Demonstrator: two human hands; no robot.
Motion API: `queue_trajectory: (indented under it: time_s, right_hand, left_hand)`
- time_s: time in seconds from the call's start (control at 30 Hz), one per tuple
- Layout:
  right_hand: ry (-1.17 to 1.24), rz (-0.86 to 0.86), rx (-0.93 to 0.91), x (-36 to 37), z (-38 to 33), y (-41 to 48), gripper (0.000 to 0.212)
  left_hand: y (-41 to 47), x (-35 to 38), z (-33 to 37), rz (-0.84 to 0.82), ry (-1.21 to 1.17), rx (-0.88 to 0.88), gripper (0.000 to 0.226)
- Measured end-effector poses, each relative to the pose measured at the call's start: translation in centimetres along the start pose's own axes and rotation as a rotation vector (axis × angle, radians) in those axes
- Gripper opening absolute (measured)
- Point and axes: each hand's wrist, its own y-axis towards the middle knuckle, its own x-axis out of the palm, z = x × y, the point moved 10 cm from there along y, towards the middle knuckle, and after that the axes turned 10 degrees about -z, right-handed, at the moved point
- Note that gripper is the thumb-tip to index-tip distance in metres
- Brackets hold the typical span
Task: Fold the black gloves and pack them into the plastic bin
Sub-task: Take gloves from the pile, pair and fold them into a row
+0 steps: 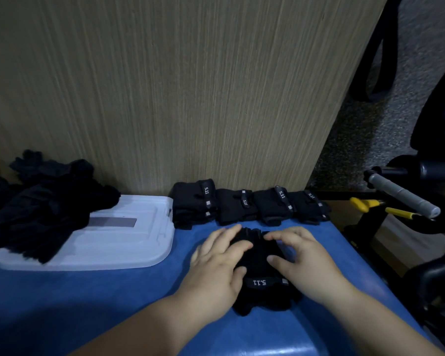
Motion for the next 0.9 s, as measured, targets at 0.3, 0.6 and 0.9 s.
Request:
queue_trajectory:
  time_s: [0.3, 0.6, 0.9]
  right_hand:
    - [-0.245, -0.468, -0.131, 5.2, 0.5, -0.1, 0.052]
    - [-0.406, -0.562, -0.084, 5.2, 2.2, -0.5, 0.063]
    - [-0.475, -0.518, 0.008, 2.7, 3.6, -1.0, 0.055]
  left_hand:
    - [0.6, 3.7, -1.2, -0.355, 0.128, 0.040, 0.052]
    - [-0.1, 3.8, -2.1, -0.415, 0.166, -0.006, 0.055]
    - [-0.7, 2.4, -4.0, -0.362, 0.159, -0.022, 0.057]
